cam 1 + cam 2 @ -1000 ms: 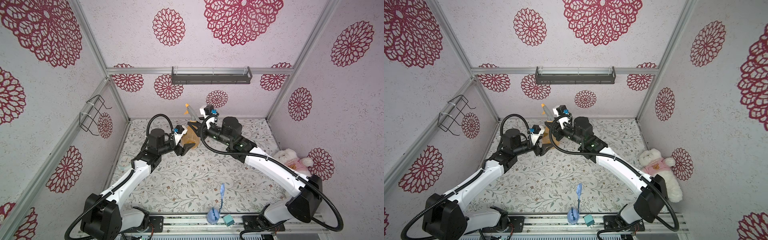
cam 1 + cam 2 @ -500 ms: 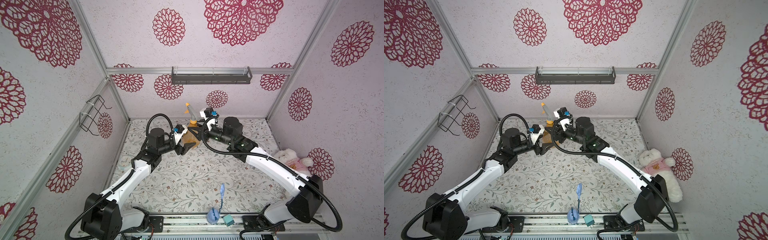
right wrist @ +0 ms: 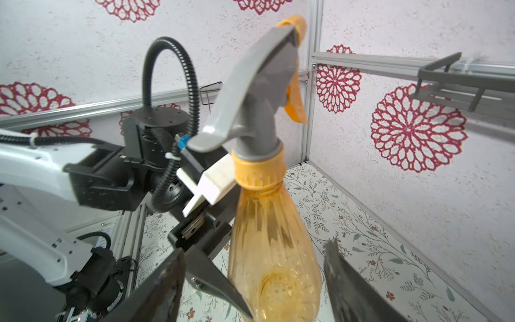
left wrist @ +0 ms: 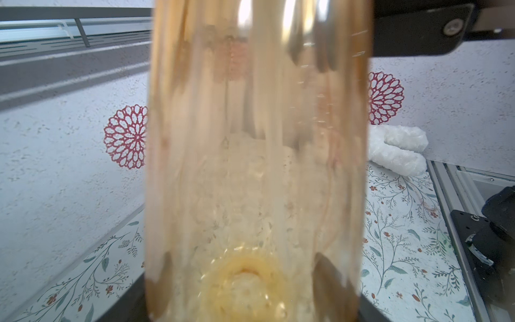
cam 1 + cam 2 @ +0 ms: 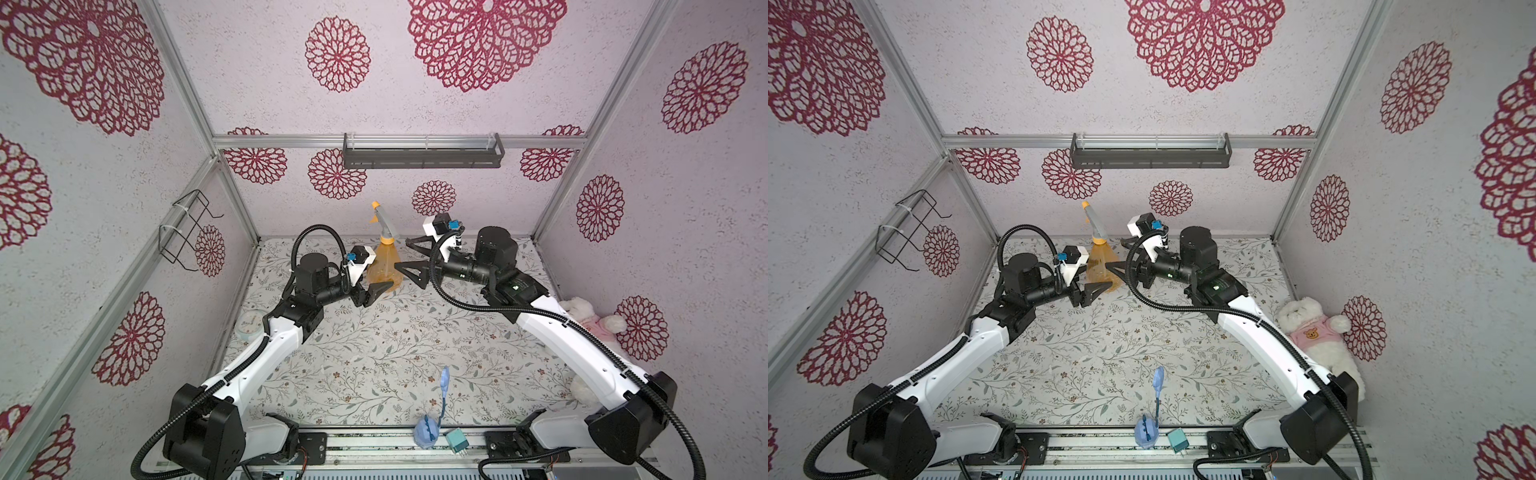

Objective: Attach spray nozzles to spray bottles
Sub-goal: Screw the spray nozzle on the spray bottle.

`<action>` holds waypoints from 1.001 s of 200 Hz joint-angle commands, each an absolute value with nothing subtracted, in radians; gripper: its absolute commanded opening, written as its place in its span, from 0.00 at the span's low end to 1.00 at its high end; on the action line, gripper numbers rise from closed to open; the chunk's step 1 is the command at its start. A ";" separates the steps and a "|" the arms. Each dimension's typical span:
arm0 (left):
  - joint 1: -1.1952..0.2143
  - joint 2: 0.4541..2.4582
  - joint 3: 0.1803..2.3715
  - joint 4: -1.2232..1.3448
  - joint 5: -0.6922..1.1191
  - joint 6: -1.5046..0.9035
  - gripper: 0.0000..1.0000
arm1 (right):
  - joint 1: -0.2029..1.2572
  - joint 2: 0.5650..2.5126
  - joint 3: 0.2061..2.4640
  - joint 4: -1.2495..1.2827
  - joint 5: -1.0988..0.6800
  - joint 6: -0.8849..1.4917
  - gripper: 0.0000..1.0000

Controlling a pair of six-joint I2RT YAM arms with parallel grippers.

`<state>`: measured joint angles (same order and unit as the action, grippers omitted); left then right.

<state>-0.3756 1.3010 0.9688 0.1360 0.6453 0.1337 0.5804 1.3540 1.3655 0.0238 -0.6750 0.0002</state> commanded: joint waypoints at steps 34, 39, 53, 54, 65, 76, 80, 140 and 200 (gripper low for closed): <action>-0.381 1.302 1.002 0.124 0.740 0.159 0.00 | 0.488 1.384 1.507 -0.022 -0.996 -0.086 0.75; -0.381 1.302 1.002 0.121 0.745 0.160 0.00 | 0.488 1.394 1.524 -0.025 -1.011 -0.087 0.74; -0.381 1.301 1.005 0.113 0.748 0.164 0.00 | 0.488 1.426 1.571 -0.043 -1.040 -0.087 0.73; -0.382 1.301 1.005 0.112 0.748 0.165 0.00 | 0.488 1.428 1.574 -0.044 -1.042 -0.087 0.73; -0.381 1.302 1.009 0.101 0.754 0.169 0.00 | 0.487 1.453 1.611 -0.058 -1.069 -0.084 0.72; -0.380 1.304 1.012 0.095 0.756 0.171 0.00 | 0.487 1.474 1.637 -0.052 -1.092 -0.068 0.71; -0.380 1.304 1.012 0.093 0.757 0.173 0.00 | 0.487 1.480 1.644 -0.049 -1.095 -0.061 0.71; -0.381 1.303 1.013 0.080 0.766 0.182 0.00 | 0.489 1.548 1.694 -0.009 -1.130 -0.010 0.70; -0.381 1.318 1.023 0.072 0.773 0.184 0.00 | 0.499 1.595 1.739 0.021 -1.161 0.023 0.61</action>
